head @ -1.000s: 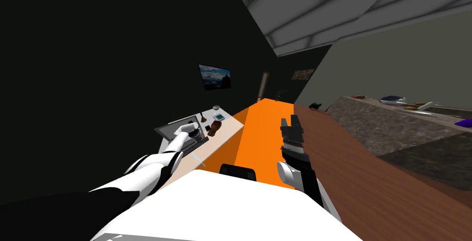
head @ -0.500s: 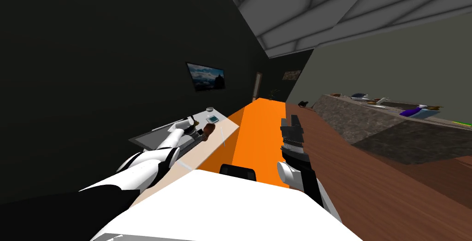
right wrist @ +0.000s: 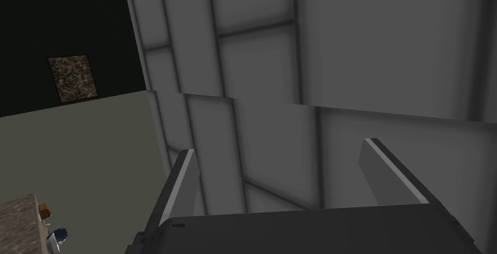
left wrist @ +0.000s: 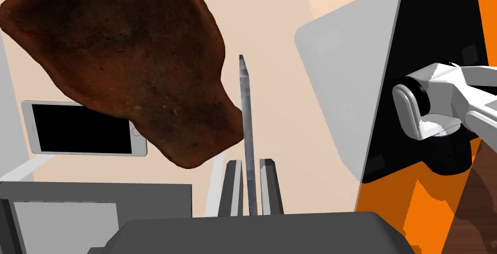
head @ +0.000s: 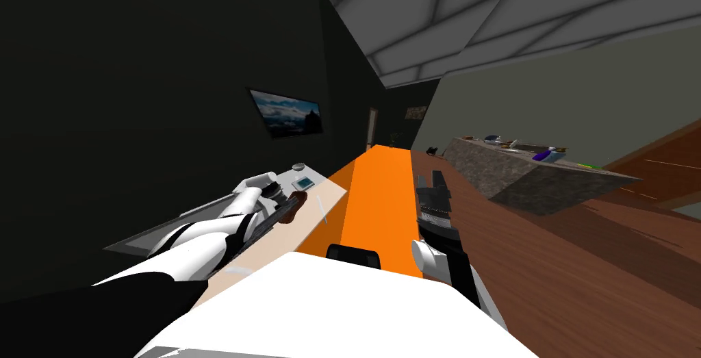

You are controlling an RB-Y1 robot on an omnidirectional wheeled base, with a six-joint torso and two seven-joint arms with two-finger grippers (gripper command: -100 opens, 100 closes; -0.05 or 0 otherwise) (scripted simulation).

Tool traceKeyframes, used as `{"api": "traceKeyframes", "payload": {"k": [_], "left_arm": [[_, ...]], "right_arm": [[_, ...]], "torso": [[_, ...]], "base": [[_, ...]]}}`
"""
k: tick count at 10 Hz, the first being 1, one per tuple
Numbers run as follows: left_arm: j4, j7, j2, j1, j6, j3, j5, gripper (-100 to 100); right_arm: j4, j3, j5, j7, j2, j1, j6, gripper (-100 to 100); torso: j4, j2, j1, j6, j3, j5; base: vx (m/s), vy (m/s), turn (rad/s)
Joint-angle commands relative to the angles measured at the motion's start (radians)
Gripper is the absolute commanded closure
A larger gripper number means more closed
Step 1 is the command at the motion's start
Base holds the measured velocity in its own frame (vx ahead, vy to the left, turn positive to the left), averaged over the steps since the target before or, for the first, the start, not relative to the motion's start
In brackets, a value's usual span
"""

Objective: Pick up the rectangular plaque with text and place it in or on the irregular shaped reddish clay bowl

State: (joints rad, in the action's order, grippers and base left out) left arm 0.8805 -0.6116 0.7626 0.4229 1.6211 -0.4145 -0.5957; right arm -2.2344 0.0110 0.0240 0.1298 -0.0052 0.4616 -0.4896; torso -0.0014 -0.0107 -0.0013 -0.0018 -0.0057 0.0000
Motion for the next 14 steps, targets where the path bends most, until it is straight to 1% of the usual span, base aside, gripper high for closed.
{"api": "traceKeyframes", "payload": {"k": [1,2,5,6,7,9,10,11,12,13,14], "left_arm": [[-0.001,0.013,0.028,-0.018,0.010,-0.021,-0.010,100],[-0.012,0.030,0.061,-0.028,0.019,-0.040,-0.018,100],[-0.028,0.058,0.113,-0.046,0.029,-0.071,-0.029,100],[-0.038,0.078,0.145,-0.058,0.034,-0.090,-0.035,100],[-0.042,0.087,0.160,-0.063,0.037,-0.099,-0.038,100],[-0.056,0.116,0.207,-0.081,0.045,-0.128,-0.047,100],[-0.056,0.116,0.207,-0.081,0.045,-0.128,-0.047,100],[-0.059,0.120,0.216,-0.084,0.046,-0.133,-0.048,100],[-0.050,0.114,0.209,-0.087,0.047,-0.133,-0.049,100],[-0.052,0.116,0.211,-0.087,0.046,-0.133,-0.049,-100],[-0.052,0.116,0.210,-0.087,0.047,-0.133,-0.049,-100]], "right_arm": [[0.000,0.000,0.000,0.000,0.000,0.000,0.000,0],[0.000,0.000,0.000,0.000,0.000,0.000,0.000,0],[0.000,0.000,0.000,0.000,0.000,0.000,0.000,0],[0.000,0.000,0.000,0.000,0.000,0.000,0.000,0],[0.000,0.000,0.000,0.000,0.000,0.000,0.000,0],[0.000,0.000,0.000,0.000,0.000,0.000,0.000,0],[0.000,0.000,0.000,0.000,0.000,0.000,0.000,0],[0.000,0.000,0.000,0.000,0.000,0.000,0.000,0],[0.000,0.000,0.000,0.000,0.000,0.000,0.000,0],[0.000,0.000,0.000,0.000,0.000,0.000,0.000,0],[0.000,0.000,0.000,0.000,0.000,0.000,0.000,0]], "torso": [[0.000,0.000,0.000,0.000,0.000,0.000],[0.000,0.001,0.001,-0.001,0.000,0.001],[0.000,0.003,0.001,0.000,0.001,0.001],[0.001,0.004,0.001,0.000,0.002,0.000],[0.001,0.003,0.000,0.001,0.002,0.000],[0.000,0.001,0.001,0.001,0.001,-0.001],[0.000,0.001,-0.001,0.002,0.001,-0.001],[0.000,0.004,-0.001,0.001,0.002,-0.001],[0.001,0.007,-0.001,0.001,0.004,-0.001],[0.001,0.009,-0.002,0.001,0.005,-0.001],[0.002,0.010,-0.002,0.000,0.006,-0.001]], "base": [[0.119,0.001,-0.156],[0.124,-0.005,-0.215],[0.096,-0.002,-0.164],[0.100,0.003,-0.244],[0.112,0.009,-0.198],[0.130,0.015,-0.172],[0.072,0.007,-0.078],[0.031,0.006,-0.036],[0.012,0.005,-0.007],[0.000,0.000,0.000],[0.000,0.000,0.000]]}}
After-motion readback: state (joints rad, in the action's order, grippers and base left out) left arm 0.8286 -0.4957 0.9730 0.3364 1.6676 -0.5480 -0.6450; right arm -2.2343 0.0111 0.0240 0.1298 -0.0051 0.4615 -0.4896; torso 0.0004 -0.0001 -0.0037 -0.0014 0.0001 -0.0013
